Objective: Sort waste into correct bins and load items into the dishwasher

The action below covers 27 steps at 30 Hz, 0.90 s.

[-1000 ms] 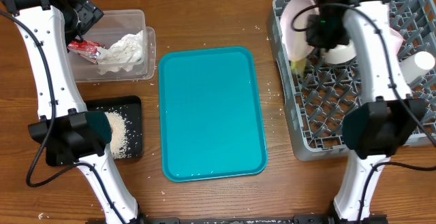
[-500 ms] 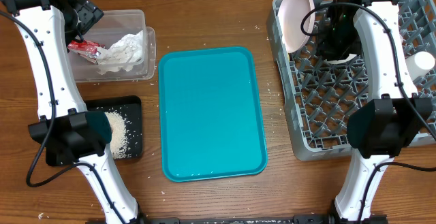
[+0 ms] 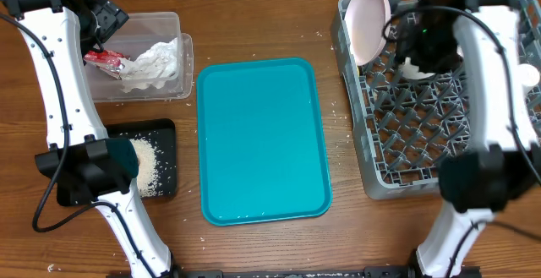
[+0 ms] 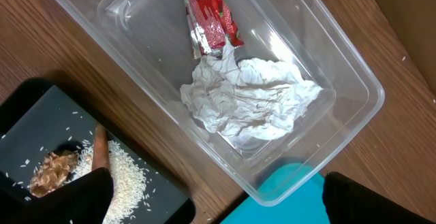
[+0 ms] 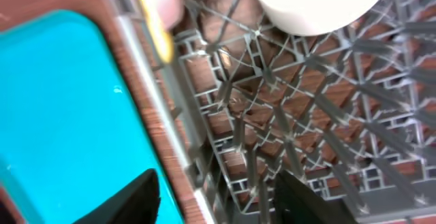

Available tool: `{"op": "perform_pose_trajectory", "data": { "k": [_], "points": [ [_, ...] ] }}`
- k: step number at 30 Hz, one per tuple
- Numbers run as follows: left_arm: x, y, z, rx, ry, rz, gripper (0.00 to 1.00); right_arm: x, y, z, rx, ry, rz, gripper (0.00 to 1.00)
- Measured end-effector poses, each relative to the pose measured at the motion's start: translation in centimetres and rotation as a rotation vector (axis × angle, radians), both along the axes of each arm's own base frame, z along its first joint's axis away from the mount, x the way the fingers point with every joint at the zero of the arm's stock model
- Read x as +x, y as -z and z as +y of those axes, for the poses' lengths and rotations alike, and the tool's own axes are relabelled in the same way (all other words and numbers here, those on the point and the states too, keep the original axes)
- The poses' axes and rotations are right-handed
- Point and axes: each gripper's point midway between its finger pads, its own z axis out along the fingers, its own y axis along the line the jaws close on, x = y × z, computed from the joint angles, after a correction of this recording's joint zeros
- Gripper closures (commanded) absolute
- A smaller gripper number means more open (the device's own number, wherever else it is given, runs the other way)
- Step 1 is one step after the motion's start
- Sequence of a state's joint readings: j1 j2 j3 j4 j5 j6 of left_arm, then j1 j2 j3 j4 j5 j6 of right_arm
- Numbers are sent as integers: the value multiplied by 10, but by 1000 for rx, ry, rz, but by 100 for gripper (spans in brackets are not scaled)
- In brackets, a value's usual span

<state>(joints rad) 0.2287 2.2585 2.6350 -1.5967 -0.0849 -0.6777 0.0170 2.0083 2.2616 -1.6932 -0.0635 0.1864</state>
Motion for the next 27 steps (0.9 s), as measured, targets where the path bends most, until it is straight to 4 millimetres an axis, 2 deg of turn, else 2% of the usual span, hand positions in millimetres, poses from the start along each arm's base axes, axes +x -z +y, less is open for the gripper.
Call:
{"op": "perform_pose_trajectory", "data": {
  "k": [2, 4, 6, 8, 10, 14, 19, 27],
  "points": [
    [0, 0, 0, 0, 0, 0, 0, -14, -34, 1, 5, 6, -88, 28],
    [0, 0, 0, 0, 0, 0, 0, -36, -64, 1, 7, 6, -166, 0],
    [0, 0, 0, 0, 0, 0, 0, -60, -87, 1, 12, 13, -228, 0],
    [0, 0, 0, 0, 0, 0, 0, -86, -97, 1, 16, 15, -256, 0],
    [0, 0, 0, 0, 0, 0, 0, -109, -98, 0, 18, 23, -259, 0],
    [0, 0, 0, 0, 0, 0, 0, -128, -77, 0, 21, 30, -191, 0],
    [0, 0, 0, 0, 0, 0, 0, -129, -54, 2, 30, 35, -106, 0],
    [0, 0, 0, 0, 0, 0, 0, -129, -55, 4, 43, 33, -105, 0]
  ]
}}
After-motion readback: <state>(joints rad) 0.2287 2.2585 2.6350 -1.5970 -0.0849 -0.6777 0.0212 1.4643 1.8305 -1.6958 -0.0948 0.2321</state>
